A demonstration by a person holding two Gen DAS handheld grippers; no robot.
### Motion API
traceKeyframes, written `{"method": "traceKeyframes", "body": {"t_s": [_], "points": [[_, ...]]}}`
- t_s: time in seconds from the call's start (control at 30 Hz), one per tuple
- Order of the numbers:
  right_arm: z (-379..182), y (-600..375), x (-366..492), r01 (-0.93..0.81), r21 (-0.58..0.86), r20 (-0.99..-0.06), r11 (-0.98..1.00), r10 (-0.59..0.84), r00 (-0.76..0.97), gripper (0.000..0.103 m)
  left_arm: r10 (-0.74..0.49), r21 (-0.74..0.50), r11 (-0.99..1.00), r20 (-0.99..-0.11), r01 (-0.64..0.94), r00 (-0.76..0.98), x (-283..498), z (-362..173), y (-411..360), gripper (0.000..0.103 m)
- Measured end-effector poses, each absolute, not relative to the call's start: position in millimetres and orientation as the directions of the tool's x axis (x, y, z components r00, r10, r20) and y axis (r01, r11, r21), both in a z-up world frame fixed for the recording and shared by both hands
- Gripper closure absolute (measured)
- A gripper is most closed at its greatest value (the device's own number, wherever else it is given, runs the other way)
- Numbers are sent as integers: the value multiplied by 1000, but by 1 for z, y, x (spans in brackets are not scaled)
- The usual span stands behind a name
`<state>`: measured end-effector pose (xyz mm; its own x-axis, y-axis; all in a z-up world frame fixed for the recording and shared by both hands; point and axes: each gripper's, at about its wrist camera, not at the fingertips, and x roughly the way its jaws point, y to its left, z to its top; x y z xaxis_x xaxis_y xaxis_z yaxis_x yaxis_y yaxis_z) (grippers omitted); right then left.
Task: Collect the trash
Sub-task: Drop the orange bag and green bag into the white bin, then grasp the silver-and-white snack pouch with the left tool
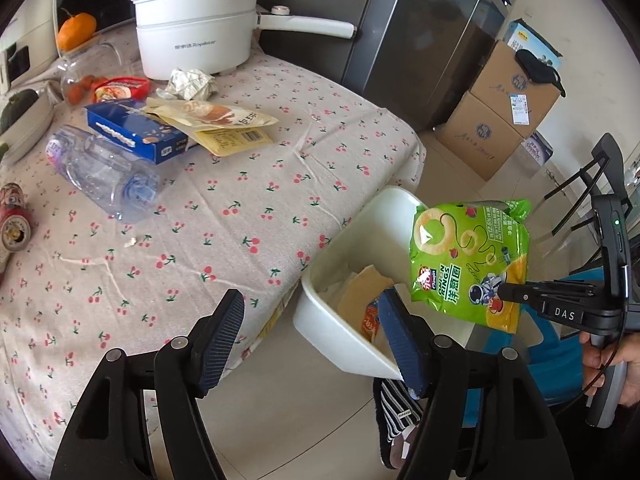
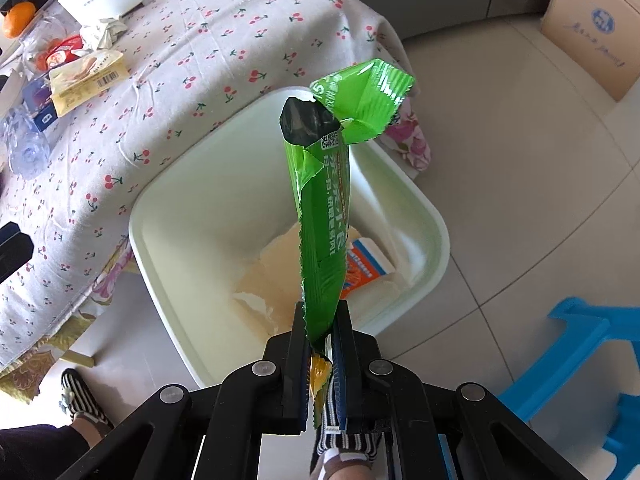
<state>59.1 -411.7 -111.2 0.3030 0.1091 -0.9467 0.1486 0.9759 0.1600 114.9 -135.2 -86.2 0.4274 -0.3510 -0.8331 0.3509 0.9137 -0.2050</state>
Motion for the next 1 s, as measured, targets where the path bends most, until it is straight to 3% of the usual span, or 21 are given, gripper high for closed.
{"method": "traceKeyframes", "body": {"t_s": [0.07,0.1,0.13,0.17,0.2,0.23,0.7,1.0], "points": [[-113,-406,65,151,155,-949,976,105,297,92,-333,-193,923,-834,333,439,113,-83,-123,27],[-113,-404,68,152,153,-951,976,103,291,84,-326,-189,927,-834,325,446,112,-81,-116,27],[-113,-400,71,148,151,-952,977,104,287,75,-320,-185,930,-833,317,451,111,-79,-109,26],[-111,-397,73,148,150,-951,978,102,291,51,-312,-182,934,-833,308,456,110,-77,-103,24],[-108,-394,74,148,153,-946,977,102,306,36,-306,-179,938,-833,298,461,109,-76,-96,23],[-103,-390,75,144,159,-940,977,105,324,32,-301,-178,941,-833,289,465,109,-75,-90,22],[-73,-318,94,39,170,-915,985,143,376,24,-205,-120,974,-832,194,516,104,-62,-15,15],[-64,-274,110,-14,153,-906,988,146,397,22,-102,-35,991,-829,131,549,102,-62,46,2]]}}
